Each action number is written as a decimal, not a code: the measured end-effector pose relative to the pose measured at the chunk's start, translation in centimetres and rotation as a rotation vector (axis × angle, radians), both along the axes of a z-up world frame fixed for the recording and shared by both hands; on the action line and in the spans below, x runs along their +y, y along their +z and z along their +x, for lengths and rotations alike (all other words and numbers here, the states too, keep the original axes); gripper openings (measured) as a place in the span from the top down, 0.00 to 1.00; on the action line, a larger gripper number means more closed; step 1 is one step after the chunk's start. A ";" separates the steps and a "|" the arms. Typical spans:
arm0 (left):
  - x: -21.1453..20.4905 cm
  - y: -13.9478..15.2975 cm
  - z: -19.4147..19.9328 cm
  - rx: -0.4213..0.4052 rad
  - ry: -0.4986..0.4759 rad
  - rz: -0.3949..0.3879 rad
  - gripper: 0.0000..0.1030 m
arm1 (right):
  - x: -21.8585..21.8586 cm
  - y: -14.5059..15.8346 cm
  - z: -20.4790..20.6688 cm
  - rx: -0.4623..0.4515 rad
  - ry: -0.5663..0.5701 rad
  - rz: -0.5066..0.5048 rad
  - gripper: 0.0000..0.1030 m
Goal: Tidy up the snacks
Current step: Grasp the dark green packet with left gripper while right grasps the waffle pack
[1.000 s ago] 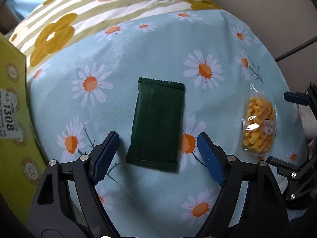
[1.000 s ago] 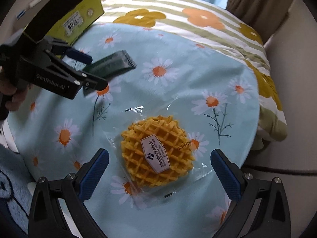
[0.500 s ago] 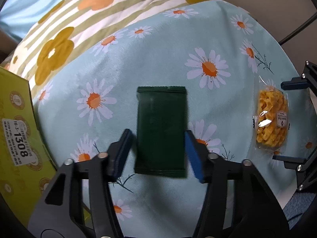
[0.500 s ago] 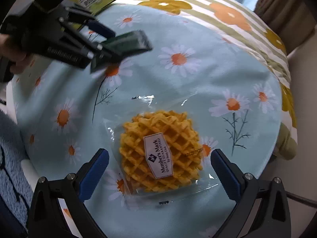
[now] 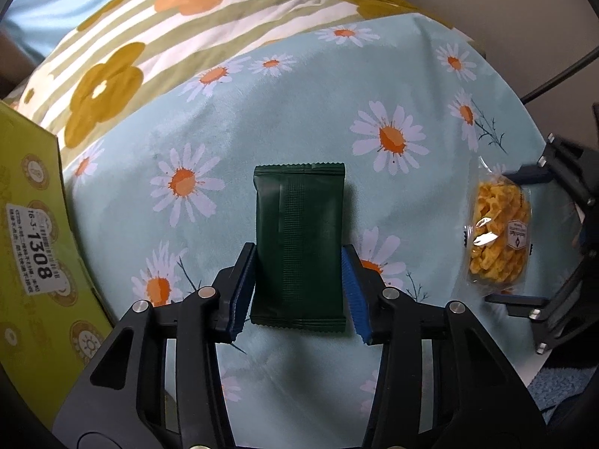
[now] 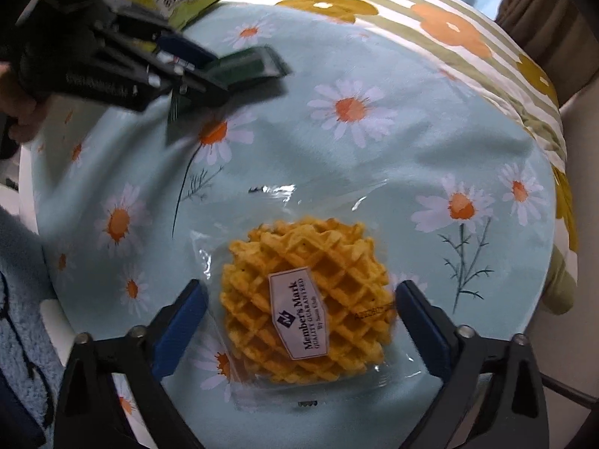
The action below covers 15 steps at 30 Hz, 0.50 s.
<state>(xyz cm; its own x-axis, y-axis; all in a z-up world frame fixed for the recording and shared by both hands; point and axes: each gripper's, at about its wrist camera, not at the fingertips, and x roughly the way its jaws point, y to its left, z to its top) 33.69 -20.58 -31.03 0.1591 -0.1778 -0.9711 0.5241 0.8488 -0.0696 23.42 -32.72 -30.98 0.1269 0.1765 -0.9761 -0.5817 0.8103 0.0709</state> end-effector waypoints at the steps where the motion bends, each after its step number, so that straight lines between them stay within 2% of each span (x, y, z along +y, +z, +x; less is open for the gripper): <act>1: 0.1 0.1 -0.1 -0.002 0.003 -0.001 0.60 | 0.2 -0.3 -0.1 -0.006 0.009 -0.028 0.13; 3: 0.2 0.2 -0.1 -0.004 0.007 -0.001 0.60 | 0.7 -0.4 -0.4 -0.018 0.017 -0.051 0.15; 5: 0.3 0.2 -0.2 -0.001 0.016 -0.006 0.60 | 0.7 -0.2 -0.5 -0.024 0.011 -0.053 0.24; 8: 0.5 0.2 -0.4 0.000 0.030 -0.014 0.60 | 0.5 0.0 -0.7 -0.025 -0.005 -0.045 0.28; 15: 1.0 1.3 -0.7 -0.006 0.063 -0.057 0.60 | -0.1 1.2 -0.3 -0.026 -0.081 -0.011 0.30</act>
